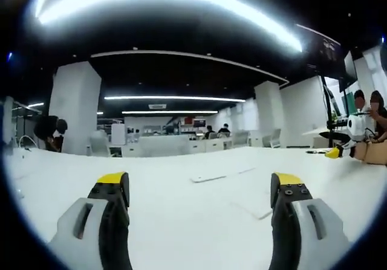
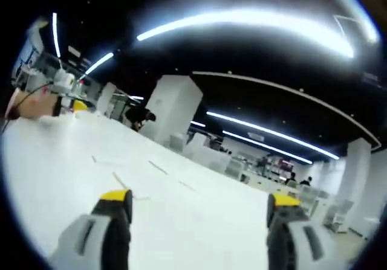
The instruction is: Locate the socket holder cover, grip the socket holder cover, clip it into the socket holder slot.
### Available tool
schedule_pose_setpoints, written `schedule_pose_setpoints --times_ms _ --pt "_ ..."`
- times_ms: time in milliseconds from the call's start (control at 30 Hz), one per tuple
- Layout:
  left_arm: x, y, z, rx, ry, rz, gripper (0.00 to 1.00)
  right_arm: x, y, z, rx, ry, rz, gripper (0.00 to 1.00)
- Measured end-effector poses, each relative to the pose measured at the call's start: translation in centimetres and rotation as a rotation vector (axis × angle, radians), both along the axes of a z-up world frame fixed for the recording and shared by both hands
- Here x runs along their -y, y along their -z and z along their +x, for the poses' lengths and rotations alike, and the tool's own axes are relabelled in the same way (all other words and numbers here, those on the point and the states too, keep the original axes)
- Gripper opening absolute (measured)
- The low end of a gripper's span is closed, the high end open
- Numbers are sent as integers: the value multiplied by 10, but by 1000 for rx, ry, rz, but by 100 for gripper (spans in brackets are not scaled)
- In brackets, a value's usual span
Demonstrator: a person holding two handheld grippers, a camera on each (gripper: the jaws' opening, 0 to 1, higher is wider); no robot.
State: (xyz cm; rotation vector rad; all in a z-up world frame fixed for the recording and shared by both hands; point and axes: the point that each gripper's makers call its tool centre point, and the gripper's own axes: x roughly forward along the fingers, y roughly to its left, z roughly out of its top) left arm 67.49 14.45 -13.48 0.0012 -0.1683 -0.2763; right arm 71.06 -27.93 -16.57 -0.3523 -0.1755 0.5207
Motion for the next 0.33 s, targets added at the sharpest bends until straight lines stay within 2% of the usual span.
schedule_pose_setpoints --times_ms 133,333 --pt "-11 -2 3 5 -17 -33 95 1 2 2 -14 7 13 92" --pt "-6 -1 -2 6 -20 -52 95 3 0 3 -10 8 33 91"
